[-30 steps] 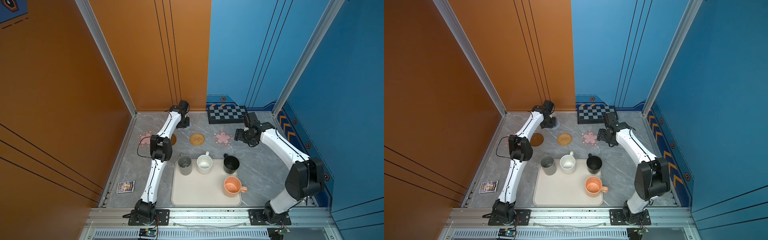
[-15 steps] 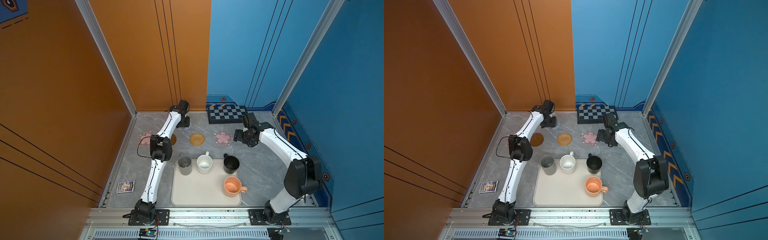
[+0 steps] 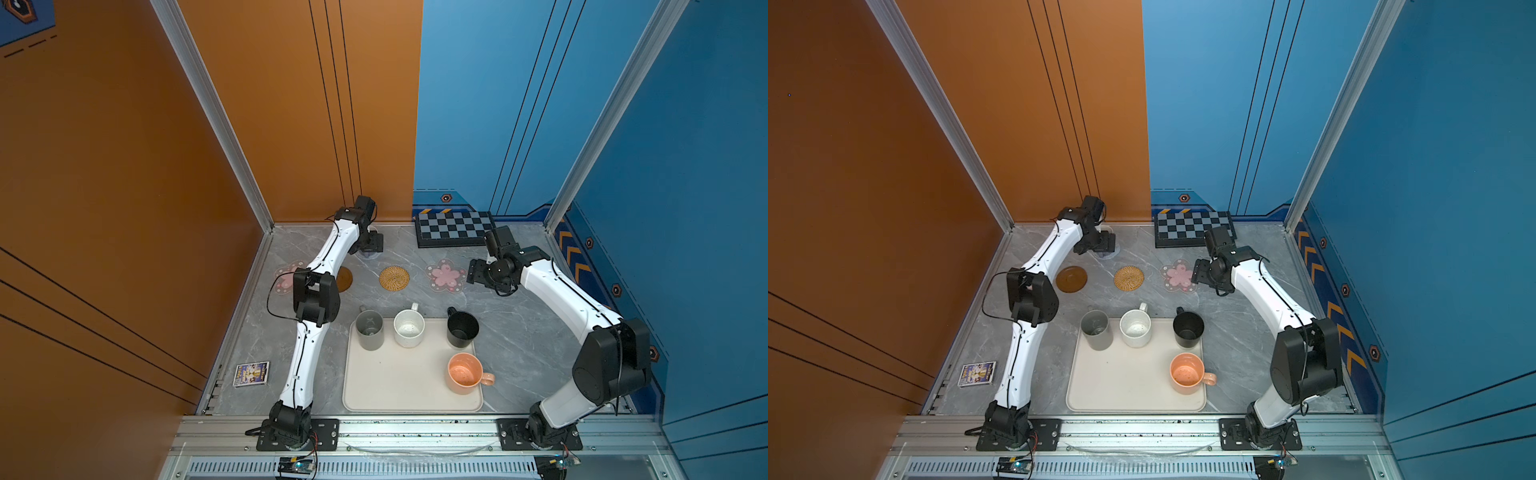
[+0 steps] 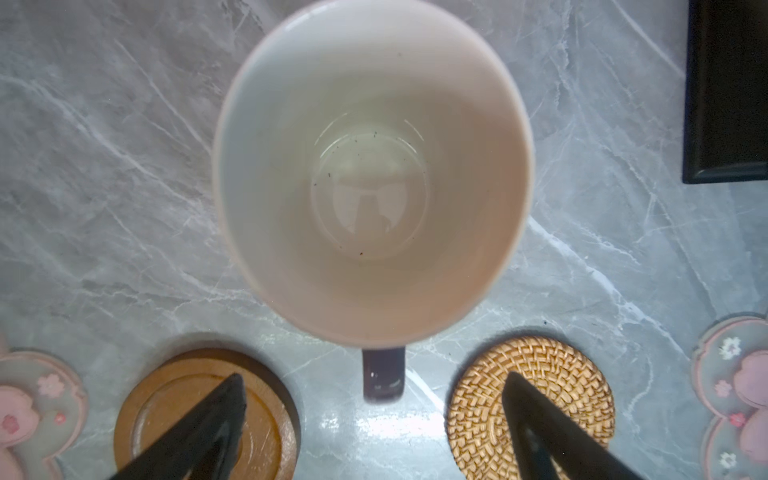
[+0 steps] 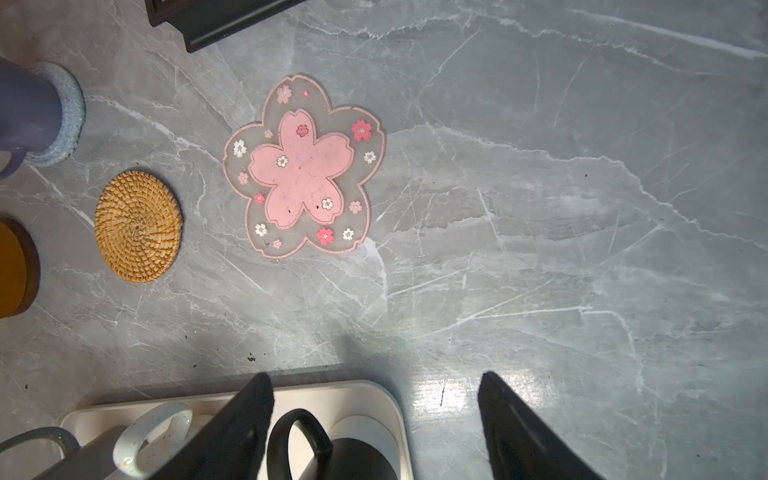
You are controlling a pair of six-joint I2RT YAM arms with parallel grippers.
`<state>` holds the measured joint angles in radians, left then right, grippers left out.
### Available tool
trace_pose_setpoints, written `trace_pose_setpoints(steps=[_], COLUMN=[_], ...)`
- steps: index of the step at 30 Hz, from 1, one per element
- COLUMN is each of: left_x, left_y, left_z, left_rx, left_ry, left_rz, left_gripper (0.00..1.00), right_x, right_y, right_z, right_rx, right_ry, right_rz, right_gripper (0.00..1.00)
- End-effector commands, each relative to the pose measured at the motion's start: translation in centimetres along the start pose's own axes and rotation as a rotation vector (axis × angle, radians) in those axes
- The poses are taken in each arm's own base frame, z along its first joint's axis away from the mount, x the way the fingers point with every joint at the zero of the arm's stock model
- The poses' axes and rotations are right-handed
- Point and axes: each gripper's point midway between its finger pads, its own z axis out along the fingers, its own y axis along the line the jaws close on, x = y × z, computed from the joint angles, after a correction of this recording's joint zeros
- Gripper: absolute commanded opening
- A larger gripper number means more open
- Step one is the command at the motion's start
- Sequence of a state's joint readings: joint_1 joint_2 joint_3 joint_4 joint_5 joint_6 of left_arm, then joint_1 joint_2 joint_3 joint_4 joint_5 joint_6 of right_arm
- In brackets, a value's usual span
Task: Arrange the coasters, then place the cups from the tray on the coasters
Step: 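Lower the lavender mug onto the blue knitted coaster and open the left gripper, then draw the left gripper back toward the robot while right gripper returns toward black mug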
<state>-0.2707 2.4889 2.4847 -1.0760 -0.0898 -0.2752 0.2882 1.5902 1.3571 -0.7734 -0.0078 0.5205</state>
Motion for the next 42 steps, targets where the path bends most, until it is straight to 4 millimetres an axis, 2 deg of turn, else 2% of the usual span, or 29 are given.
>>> trace_pose_setpoints(steps=[1, 5, 8, 13, 18, 23, 28, 33, 38, 42], left_x=[-1.1, -1.8, -2.0, -1.3, 0.9, 3.2, 5.6, 8.5, 10.9, 14.4], left_y=[0.4, 0.1, 0.2, -1.7, -2.2, -0.8, 0.6, 1.4, 0.5, -0.7], left_z=[-4.1, -7.2, -10.5, -15.5, -19.3, -24.1, -29.7, -31.1, -33.4, -32.6], left_rx=[-0.074, -0.129, -0.172, -0.155, -0.035, -0.044, 0.049, 0.127, 0.358, 0.292], left_ry=[-0.082, -0.146, -0.203, -0.302, -0.319, -0.442, -0.589, -0.613, -0.795, -0.725], left_rz=[0.058, 0.115, 0.130, 0.250, 0.187, 0.155, 0.077, 0.012, -0.113, -0.033], left_gripper=[0.98, 0.98, 0.98, 0.98, 0.98, 0.98, 0.98, 0.98, 0.98, 0.98], right_x=[0.0, -0.1, 0.0, 0.6, 1.1, 1.9, 2.7, 4.0, 5.2, 6.2], right_y=[0.0, 0.0, -0.1, 0.2, 0.8, 1.7, 3.0, 3.9, 4.7, 4.9], right_z=[-1.4, -2.2, -3.1, -4.4, -6.0, -7.5, -9.3, -10.6, -11.7, -12.0], right_rx=[-0.013, -0.019, -0.025, -0.061, -0.093, -0.128, -0.162, -0.187, -0.213, -0.224], right_ry=[-0.033, -0.053, -0.072, -0.094, -0.131, -0.165, -0.201, -0.228, -0.259, -0.279], right_rz=[-0.002, 0.001, 0.007, 0.024, 0.033, 0.023, 0.001, -0.016, -0.031, -0.032], right_gripper=[0.80, 0.80, 0.80, 0.81, 0.81, 0.81, 0.81, 0.81, 0.81, 0.81])
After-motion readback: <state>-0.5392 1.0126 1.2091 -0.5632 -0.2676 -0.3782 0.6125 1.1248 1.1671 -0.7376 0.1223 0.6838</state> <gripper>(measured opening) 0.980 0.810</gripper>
